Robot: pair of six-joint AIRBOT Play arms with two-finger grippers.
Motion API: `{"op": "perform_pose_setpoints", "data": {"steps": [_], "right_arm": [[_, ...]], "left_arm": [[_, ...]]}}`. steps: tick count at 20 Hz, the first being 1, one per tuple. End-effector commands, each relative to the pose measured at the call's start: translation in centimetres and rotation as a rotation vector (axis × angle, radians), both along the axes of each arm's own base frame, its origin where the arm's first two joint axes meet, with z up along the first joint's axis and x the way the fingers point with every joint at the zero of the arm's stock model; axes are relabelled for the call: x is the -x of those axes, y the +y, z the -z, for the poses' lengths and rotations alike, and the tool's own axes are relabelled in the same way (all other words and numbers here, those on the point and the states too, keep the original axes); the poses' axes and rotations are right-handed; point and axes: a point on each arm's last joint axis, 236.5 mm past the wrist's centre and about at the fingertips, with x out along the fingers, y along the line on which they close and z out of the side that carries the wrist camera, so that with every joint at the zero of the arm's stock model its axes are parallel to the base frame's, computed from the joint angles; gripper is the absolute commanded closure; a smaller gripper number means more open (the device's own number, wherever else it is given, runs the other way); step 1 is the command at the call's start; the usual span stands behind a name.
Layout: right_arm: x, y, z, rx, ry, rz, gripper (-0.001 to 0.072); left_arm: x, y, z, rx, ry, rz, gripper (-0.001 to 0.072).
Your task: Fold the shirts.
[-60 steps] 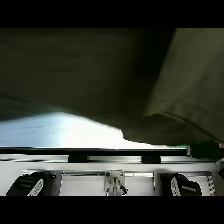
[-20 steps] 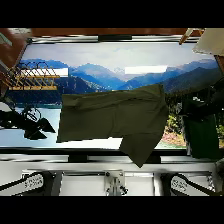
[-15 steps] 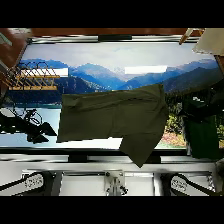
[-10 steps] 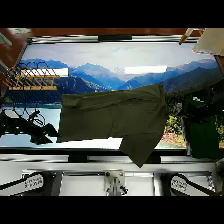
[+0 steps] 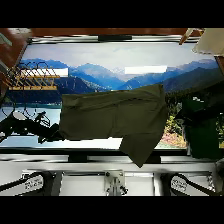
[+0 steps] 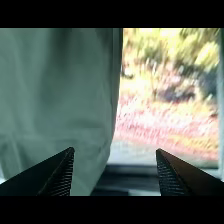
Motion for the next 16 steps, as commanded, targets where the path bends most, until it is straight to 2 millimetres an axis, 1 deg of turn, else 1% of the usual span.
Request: {"op": "perform_pose_setpoints", "data": {"steps": [1,2,4,6,7,9,10,11,12,15,16], "right_arm": [[2.7,3.2,1.9,-0.127,0.078,-0.011,0.0084],[3.5,3.8,2.8,-0.146,0.1,-0.004,0.0084],[5.1,4.3,4.6,-0.154,0.142,0.012,0.0086],[5.8,5.5,5.9,-0.19,0.152,0.051,0.0166],[6.1,5.9,6.5,-0.2,0.155,0.066,0.0167],[6.6,6.0,7.4,-0.194,0.162,0.082,0.0167],[6.5,6.2,7.5,-0.198,0.155,0.089,0.0167],[6.2,6.2,7.5,-0.2,0.144,0.098,0.0214],[5.8,6.1,7.6,-0.199,0.13,0.11,0.023],[5.2,6.0,7.6,-0.198,0.11,0.128,0.023],[5.1,6.0,7.6,-0.197,0.109,0.129,0.0267]], "left_arm": [[-0.6,0.2,0.2,-0.025,-0.022,-0.019,0.0678],[-0.7,0.3,0.0,-0.028,-0.032,-0.017,0.0679],[-0.9,0.3,-0.3,-0.032,-0.048,-0.015,0.0678],[-1.1,0.4,-0.6,-0.034,-0.072,-0.001,0.0678],[-1.2,0.4,-0.8,-0.036,-0.079,-0.001,0.0678],[-1.3,0.4,-1.1,-0.038,-0.089,-0.001,0.0678],[-1.3,0.4,-1.1,-0.039,-0.092,-0.001,0.0678],[-1.3,0.4,-1.2,-0.039,-0.093,-0.001,0.0678],[-1.3,0.4,-1.2,-0.039,-0.094,-0.001,0.0678],[-1.2,0.4,-1.3,-0.037,-0.094,0.006,0.0679],[-1.2,0.4,-1.3,-0.036,-0.094,0.007,0.0678]]}}
